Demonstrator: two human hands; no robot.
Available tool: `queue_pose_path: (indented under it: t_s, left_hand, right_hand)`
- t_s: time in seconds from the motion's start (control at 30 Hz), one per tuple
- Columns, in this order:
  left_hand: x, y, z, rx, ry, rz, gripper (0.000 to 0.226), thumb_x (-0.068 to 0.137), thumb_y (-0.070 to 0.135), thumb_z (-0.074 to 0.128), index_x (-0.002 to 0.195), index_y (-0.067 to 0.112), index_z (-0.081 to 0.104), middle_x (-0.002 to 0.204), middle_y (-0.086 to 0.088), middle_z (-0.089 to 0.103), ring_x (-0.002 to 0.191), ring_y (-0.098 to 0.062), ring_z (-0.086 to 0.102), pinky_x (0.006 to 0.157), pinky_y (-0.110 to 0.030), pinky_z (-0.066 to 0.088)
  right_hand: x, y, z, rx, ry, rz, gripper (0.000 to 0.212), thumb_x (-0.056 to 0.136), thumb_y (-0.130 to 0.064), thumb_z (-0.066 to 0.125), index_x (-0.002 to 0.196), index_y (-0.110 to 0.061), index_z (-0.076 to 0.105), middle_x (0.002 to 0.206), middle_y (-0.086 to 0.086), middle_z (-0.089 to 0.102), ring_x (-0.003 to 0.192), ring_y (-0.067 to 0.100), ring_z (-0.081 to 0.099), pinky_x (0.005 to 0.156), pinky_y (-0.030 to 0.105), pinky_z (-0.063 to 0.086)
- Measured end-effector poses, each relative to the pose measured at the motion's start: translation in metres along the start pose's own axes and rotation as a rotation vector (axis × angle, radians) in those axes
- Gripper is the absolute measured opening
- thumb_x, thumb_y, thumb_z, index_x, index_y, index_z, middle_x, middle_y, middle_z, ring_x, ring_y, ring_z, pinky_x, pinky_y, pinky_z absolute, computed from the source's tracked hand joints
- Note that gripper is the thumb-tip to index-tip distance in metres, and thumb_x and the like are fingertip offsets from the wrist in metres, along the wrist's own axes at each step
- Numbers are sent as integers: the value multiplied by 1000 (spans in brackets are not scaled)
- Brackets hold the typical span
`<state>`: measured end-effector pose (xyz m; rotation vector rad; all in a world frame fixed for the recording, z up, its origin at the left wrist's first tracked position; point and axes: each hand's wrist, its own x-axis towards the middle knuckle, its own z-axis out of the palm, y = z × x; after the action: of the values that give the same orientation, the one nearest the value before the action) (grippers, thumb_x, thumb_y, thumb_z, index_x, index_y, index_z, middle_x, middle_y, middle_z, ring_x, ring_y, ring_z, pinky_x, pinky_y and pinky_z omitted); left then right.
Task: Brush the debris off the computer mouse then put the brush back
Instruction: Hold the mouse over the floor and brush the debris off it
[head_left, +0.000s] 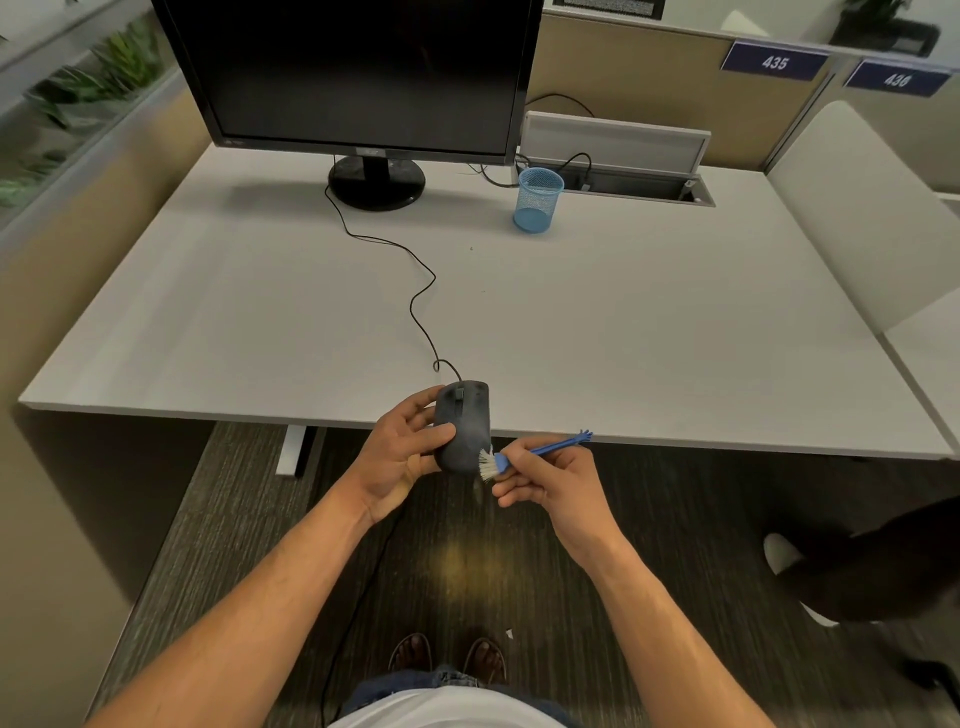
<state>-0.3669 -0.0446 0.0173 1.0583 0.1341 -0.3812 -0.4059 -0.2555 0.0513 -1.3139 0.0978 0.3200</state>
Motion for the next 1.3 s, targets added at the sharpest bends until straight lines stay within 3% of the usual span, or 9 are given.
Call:
queue_pose_path:
  t_s: [0.6,0.87,1.1,1.3]
  left_hand:
    - [4,-1,6,-48,136,16,59,76,14,76,132,17,57,123,-6,70,113,-27,67,74,-35,60]
    - [5,0,9,-32,126,26,78,62,27,86,133,17,56,122,-4,71,113,-26,68,76,-35,60]
    - [3,0,5,-18,99,15,72,66,22,85,132,19,56,125,-6,69,116,-26,66,78,-37,59]
    - [0,0,0,-12,-21,-19,70,74,16,82,138,17,54,135,-14,62,122,-30,62,83,-41,58]
  right_hand:
    - [-5,22,19,69,56,-10,25,92,-20,68,108,-2,71,92,20,75,79,28,75,71,29,63]
    - [-5,30,28,45,31,-1,19,97,-13,65,111,-1,69,95,20,75,83,30,75,73,32,63]
    - [-9,20,8,22,-18,8,23,92,-18,68,106,0,70,95,21,75,76,26,74,67,29,62]
    - [9,-4,-8,68,142,-42,22,92,-20,66,102,0,69,83,17,73,69,23,72,63,26,61]
